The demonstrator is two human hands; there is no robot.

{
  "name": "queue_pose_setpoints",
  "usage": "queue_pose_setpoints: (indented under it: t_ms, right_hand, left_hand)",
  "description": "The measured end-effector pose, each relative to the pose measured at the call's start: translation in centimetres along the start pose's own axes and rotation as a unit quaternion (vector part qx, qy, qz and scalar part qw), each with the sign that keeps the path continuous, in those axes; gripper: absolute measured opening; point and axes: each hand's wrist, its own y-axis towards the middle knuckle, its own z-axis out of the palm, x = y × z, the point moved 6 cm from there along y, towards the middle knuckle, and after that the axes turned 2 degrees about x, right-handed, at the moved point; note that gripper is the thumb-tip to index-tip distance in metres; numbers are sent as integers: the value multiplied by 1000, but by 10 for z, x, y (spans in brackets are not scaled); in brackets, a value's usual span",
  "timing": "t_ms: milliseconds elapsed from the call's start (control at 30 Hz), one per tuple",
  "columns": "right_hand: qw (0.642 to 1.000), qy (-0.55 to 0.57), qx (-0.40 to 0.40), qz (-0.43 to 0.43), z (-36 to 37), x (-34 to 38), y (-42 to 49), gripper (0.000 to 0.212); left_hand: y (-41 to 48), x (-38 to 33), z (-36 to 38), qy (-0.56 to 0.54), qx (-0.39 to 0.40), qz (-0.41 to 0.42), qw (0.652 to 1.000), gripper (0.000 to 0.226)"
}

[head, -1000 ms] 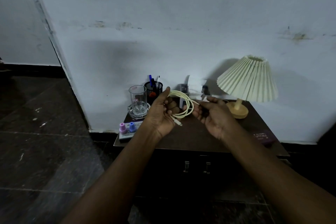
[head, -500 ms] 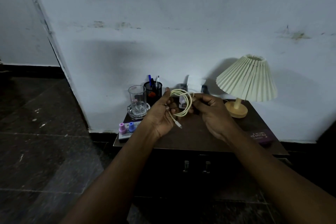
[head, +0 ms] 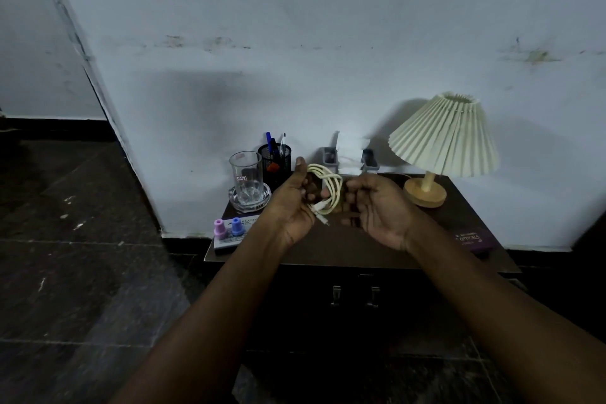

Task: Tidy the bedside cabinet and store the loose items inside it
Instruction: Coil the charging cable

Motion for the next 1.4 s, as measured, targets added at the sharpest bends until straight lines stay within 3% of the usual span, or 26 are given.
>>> queue_pose_setpoints:
  t_ms: [100, 167, 233, 333, 433, 567, 700, 767, 900, 1033, 1167, 1300, 1333, 1400]
  right_hand:
    - [987, -160, 20, -7, 1, 0, -1, 54]
    - [971, -231, 0, -62, 6, 2, -1, 32]
    - [979, -162, -50, -114, 1, 7, 0, 14]
    - [990, 4, -68, -127, -11, 11, 3, 26]
    - [986, 129, -48, -92, -13, 11, 4, 24]
    - [968, 237, -17, -82, -9, 17, 1, 32]
    - [959, 275, 19, -60, -4, 24, -6, 18]
    - [973, 225, 27, -35, -7, 23, -5, 29]
    - [990, 137, -8, -40, -26, 28, -8, 16]
    - [993, 95, 67, 9, -28, 30, -18, 25]
    - [996, -82, 43, -3, -24, 27, -17, 39]
    - [982, -178, -2, -64, -27, 28, -12, 36]
    - [978, -195, -12, -78, -28, 27, -11, 34]
    - [966, -235, -38, -98, -28, 25, -10, 34]
  left_hand:
    - [-5, 0, 2, 34, -6, -1, 999, 49]
    - [-1, 0, -2, 16, -5, -11, 1000, 48]
    - [3, -2, -5, -20, 12, -33, 999, 44]
    - [-3, -7, 3, -17, 74, -54, 996, 35]
    - [-11, -11, 8, 10, 106, -56, 993, 25]
    - [-13, -14, 5, 41, 134, -34, 990, 28]
    - [-13, -13, 5, 72, 128, -13, 989, 22]
    - [-14, -16, 4, 87, 122, -2, 989, 18]
    - [-17, -23, 1, 126, 160, 25, 979, 25]
    - [-18, -35, -2, 140, 174, 55, 973, 29]
    - [-11, -35, -11, 225, 75, 104, 966, 26]
    - [-9, -42, -18, 389, -29, 191, 901, 7]
    - [-9, -41, -18, 372, -35, 173, 911, 5]
    - [-10, -30, -16, 244, -25, 69, 967, 11]
